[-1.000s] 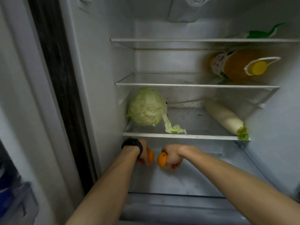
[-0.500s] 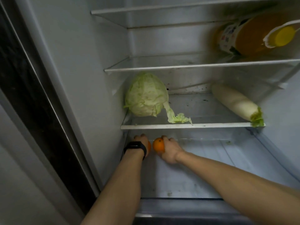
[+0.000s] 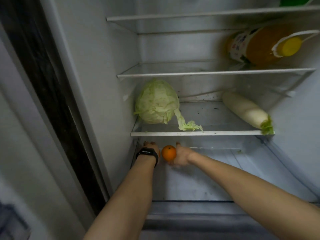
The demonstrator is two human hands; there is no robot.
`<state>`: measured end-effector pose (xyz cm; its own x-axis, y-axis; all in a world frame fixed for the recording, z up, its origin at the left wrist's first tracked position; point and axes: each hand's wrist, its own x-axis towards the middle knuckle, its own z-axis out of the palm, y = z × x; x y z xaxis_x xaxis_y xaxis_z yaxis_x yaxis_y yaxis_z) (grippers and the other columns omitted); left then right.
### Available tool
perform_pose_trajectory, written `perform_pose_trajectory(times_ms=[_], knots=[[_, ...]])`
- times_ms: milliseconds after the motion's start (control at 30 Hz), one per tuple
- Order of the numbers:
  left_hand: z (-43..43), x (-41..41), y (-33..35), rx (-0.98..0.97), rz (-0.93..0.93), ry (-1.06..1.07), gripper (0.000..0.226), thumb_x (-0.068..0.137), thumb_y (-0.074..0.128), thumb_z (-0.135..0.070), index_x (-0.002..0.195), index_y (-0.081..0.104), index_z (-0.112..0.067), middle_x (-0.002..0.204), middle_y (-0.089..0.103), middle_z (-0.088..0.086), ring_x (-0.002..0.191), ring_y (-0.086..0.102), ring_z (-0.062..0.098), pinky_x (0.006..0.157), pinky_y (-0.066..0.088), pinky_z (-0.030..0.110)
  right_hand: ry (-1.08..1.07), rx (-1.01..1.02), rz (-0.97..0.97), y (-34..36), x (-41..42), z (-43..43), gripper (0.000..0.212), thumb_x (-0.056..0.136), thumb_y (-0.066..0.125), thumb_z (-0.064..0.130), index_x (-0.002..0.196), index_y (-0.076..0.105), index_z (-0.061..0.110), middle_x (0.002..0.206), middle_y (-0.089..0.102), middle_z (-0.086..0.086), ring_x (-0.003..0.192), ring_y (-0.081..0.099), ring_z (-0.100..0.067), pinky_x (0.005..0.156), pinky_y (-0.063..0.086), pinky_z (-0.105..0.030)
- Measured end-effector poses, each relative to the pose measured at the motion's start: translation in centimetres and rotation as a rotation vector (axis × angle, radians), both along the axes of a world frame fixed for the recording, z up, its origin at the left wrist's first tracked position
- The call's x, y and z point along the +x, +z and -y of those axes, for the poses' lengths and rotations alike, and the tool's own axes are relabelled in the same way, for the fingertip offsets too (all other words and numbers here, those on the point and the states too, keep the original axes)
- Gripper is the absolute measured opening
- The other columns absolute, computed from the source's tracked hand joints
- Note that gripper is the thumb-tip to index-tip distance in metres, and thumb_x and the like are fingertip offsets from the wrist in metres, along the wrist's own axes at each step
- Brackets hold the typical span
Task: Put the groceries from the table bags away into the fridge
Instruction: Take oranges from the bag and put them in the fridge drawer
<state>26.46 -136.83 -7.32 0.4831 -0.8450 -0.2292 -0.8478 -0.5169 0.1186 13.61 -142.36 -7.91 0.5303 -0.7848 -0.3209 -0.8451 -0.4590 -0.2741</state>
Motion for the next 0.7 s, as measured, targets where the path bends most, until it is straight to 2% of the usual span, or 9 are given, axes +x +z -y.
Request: perform_pose_trajectory(times_ms=[67, 133, 233, 333, 400, 567, 700], knots=[[-0.9, -0.2, 0.9, 0.015, 0.013, -0.028, 0.053, 0.097, 0.052, -0.023, 0.147, 0.04, -0.009, 0.146, 0.041, 0.018, 0.129, 0.049, 0.036, 0.103, 0.047, 0.045, 0.02, 0.036, -0.059, 1.3, -0.5, -0.5, 0.058, 0.088, 0.068, 0.049, 0.129, 0.055, 0.011, 0.127, 0.062, -0.016, 0.11, 0.067, -0.031, 0.085, 0.056, -0.037], [-2.1, -0.7, 2.1, 0.027, 0.018, -0.067, 0.044, 0.094, 0.055, -0.027, 0.135, 0.055, -0.011, 0.132, 0.056, 0.014, 0.114, 0.059, 0.032, 0.094, 0.053, 0.041, 0.06, 0.063, -0.121, 2.7, -1.6, -1.5, 0.049, 0.088, 0.066, 0.051, 0.119, 0.06, 0.014, 0.111, 0.069, -0.012, 0.099, 0.071, -0.027, 0.08, 0.058, -0.036], [-4.6, -2.0, 4.0, 0.02, 0.025, -0.11, 0.037, 0.093, 0.056, -0.033, 0.122, 0.063, -0.012, 0.115, 0.063, 0.011, 0.099, 0.063, 0.027, 0.083, 0.054, 0.034, 0.136, 0.007, -0.2, 5.6, -3.8, -3.9, 0.049, 0.091, 0.063, 0.05, 0.126, 0.061, 0.016, 0.113, 0.068, -0.006, 0.097, 0.069, -0.024, 0.08, 0.058, -0.034], [-7.7, -3.8, 6.1, -0.045, 0.091, -0.129, 0.038, 0.092, 0.054, -0.037, 0.119, 0.063, -0.011, 0.118, 0.064, 0.013, 0.103, 0.063, 0.03, 0.086, 0.055, 0.036, 0.21, -0.209, -0.19, 8.1, -6.6, -7.3, 0.049, 0.093, 0.057, 0.049, 0.133, 0.061, 0.022, 0.128, 0.063, -0.008, 0.114, 0.061, -0.029, 0.095, 0.053, -0.039], [-10.4, -5.0, 7.1, -0.14, 0.108, -0.137, 0.041, 0.09, 0.056, -0.037, 0.123, 0.062, -0.014, 0.126, 0.061, 0.015, 0.111, 0.061, 0.032, 0.092, 0.054, 0.04, 0.247, -0.32, -0.052, 8.8, -8.8, -10.2, 0.044, 0.094, 0.052, 0.047, 0.134, 0.06, 0.029, 0.134, 0.061, -0.008, 0.122, 0.056, -0.031, 0.101, 0.048, -0.042], [-20.3, -8.9, 7.1, -0.505, 0.164, -0.178, 0.043, 0.094, 0.051, -0.034, 0.137, 0.054, -0.027, 0.138, 0.053, 0.007, 0.125, 0.051, 0.031, 0.101, 0.046, 0.044, 0.24, -0.557, 0.578, 6.2, -14.6, -17.9, 0.036, 0.097, 0.051, 0.043, 0.129, 0.063, 0.033, 0.128, 0.065, 0.004, 0.12, 0.056, -0.024, 0.102, 0.04, -0.034], [-29.6, -11.8, 4.2, -0.707, 0.244, -0.14, 0.045, 0.097, 0.05, -0.041, 0.141, 0.051, -0.031, 0.145, 0.05, 0.002, 0.133, 0.043, 0.027, 0.108, 0.04, 0.043, 0.217, -0.628, 0.833, 2.4, -17.9, -24.5, 0.037, 0.096, 0.05, 0.045, 0.127, 0.066, 0.032, 0.125, 0.065, 0.013, 0.121, 0.052, -0.013, 0.103, 0.039, -0.025]])
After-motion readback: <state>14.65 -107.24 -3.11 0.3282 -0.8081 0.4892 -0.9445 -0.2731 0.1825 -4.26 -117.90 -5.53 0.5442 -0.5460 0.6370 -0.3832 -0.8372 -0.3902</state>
